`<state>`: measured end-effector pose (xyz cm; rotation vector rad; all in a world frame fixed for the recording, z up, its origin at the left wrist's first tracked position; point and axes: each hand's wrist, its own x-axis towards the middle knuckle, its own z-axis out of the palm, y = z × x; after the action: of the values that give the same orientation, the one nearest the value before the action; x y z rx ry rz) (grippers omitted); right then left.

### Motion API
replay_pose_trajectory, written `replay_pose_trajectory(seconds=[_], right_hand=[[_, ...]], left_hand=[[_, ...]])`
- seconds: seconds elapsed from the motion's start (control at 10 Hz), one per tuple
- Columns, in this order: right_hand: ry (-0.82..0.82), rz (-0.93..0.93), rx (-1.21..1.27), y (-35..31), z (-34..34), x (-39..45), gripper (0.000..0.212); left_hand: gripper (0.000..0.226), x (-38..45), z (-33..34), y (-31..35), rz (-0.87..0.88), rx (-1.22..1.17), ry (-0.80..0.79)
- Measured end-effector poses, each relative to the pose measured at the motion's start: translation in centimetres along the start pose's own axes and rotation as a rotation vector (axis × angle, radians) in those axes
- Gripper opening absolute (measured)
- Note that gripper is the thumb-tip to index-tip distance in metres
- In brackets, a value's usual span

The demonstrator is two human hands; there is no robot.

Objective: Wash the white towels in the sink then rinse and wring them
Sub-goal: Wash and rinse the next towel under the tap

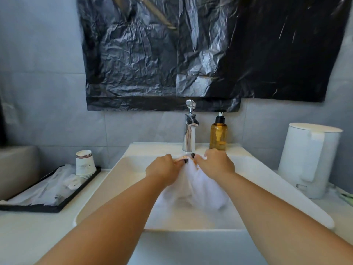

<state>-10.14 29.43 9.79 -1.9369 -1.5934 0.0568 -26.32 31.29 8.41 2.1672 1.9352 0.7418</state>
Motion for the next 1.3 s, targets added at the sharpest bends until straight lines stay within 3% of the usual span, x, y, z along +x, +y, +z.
replay_pose_trajectory(seconds=[0.1, 0.2, 0.3, 0.4, 0.5, 0.6, 0.7, 0.8, 0.9, 1.0, 1.1, 1.2, 1.3], right_hand=[[0.104, 0.187, 0.17, -0.6, 0.5, 2.4, 0.062], [-0.23, 0.466, 0.513, 0.0, 2.2, 3.7, 0.076], [-0.659, 0.382, 0.706, 0.7, 1.4, 3.9, 0.041], [-0.656, 0.258, 0.542, 0.2, 0.6, 4.2, 0.021], [-0.465, 0.213, 0.409, -1.4, 0.2, 3.9, 0.031], [-0.432, 0.173, 0.547, -0.8, 1.1, 5.6, 0.015], [-0.377, 0.28, 0.672, 0.2, 1.7, 6.4, 0.049], [-0.324, 0.172, 0.48, 0.0, 2.2, 5.8, 0.022], [-0.377, 0.116, 0.376, -1.0, 2.5, 4.9, 0.025], [-0.347, 0.139, 0.288, -1.0, 2.4, 4.5, 0.016], [-0.14, 0.166, 0.357, -0.1, 2.3, 4.5, 0.017], [0.124, 0.169, 0.49, -0.3, 1.2, 4.3, 0.018], [0.404, 0.01, 0.443, -2.3, -1.7, 4.7, 0.012]], left_hand=[[0.054, 3.3, 0.8, 0.5, -0.111, -0.306, -0.007], [0.046, 4.9, 2.6, 0.4, -0.14, -0.447, -0.132], [0.031, 4.7, 2.6, 0.7, -0.165, -0.686, -0.203], [0.013, 4.0, 1.4, 1.2, -0.227, -0.916, -0.217], [0.014, 3.6, 0.8, 1.1, -0.186, -0.928, -0.225], [0.023, 3.4, 0.4, 1.3, -0.118, -0.829, -0.181], [0.017, 3.4, -0.6, 1.5, -0.185, -0.858, -0.133], [0.015, 3.5, -1.6, 1.3, -0.254, -0.85, -0.023], [0.012, 3.6, -2.2, 0.6, -0.248, -0.814, 0.102], [0.01, 4.1, -2.3, -0.1, -0.17, -0.728, 0.127], [0.012, 4.6, -1.8, -0.4, -0.099, -0.695, 0.006], [0.022, 4.4, -0.8, -0.4, -0.017, -0.525, -0.314], [0.067, 3.6, 0.2, -0.3, 0.059, -0.243, -0.608]])
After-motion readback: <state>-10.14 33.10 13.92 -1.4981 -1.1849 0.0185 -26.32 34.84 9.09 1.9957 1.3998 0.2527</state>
